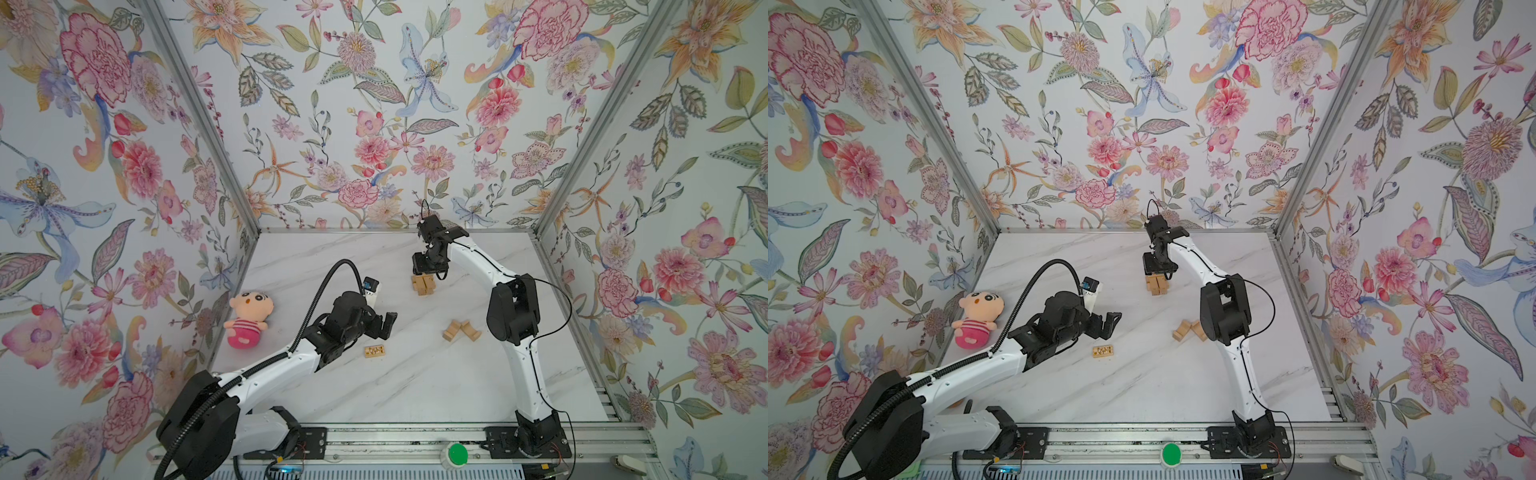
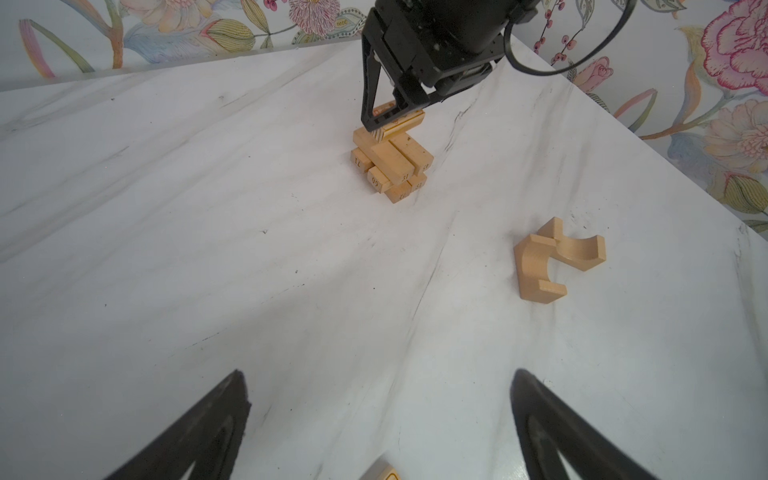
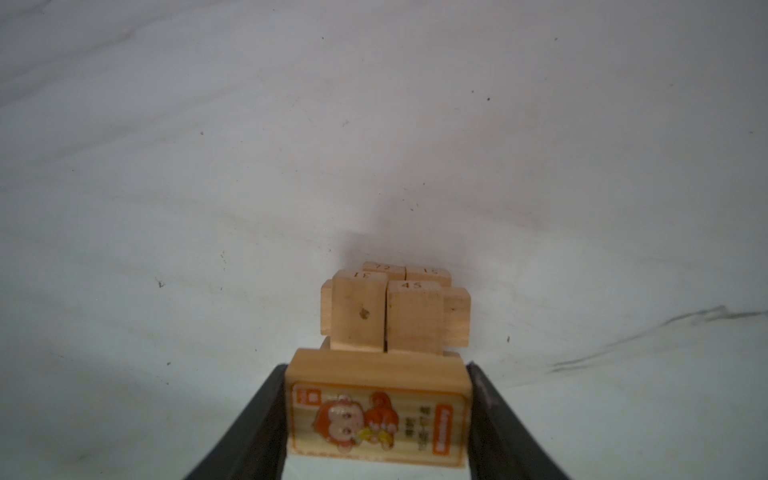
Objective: Build the wood block tower
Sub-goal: 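Lift the monkey block with the right gripper and carry it to the tower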
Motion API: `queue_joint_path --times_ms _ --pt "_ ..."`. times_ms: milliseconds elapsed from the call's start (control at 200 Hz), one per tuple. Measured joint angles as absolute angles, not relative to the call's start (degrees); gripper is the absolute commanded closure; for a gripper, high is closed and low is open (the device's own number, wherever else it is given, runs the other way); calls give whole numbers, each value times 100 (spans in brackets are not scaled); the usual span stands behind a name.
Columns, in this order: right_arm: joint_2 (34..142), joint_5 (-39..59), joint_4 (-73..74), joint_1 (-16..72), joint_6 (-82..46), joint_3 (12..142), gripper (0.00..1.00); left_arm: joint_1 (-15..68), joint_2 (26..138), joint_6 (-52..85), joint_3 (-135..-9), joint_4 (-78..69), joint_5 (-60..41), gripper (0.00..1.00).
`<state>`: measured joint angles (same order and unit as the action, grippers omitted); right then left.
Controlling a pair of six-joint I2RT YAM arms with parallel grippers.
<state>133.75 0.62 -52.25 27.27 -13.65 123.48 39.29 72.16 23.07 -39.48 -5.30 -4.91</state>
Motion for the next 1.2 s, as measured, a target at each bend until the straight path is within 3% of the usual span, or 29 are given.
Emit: queue_joint_path --times_ms 1196 --pt "13677 64 -5419 2722 -1367 12678 46 3765 7306 2307 -3955 -635 -714 1"
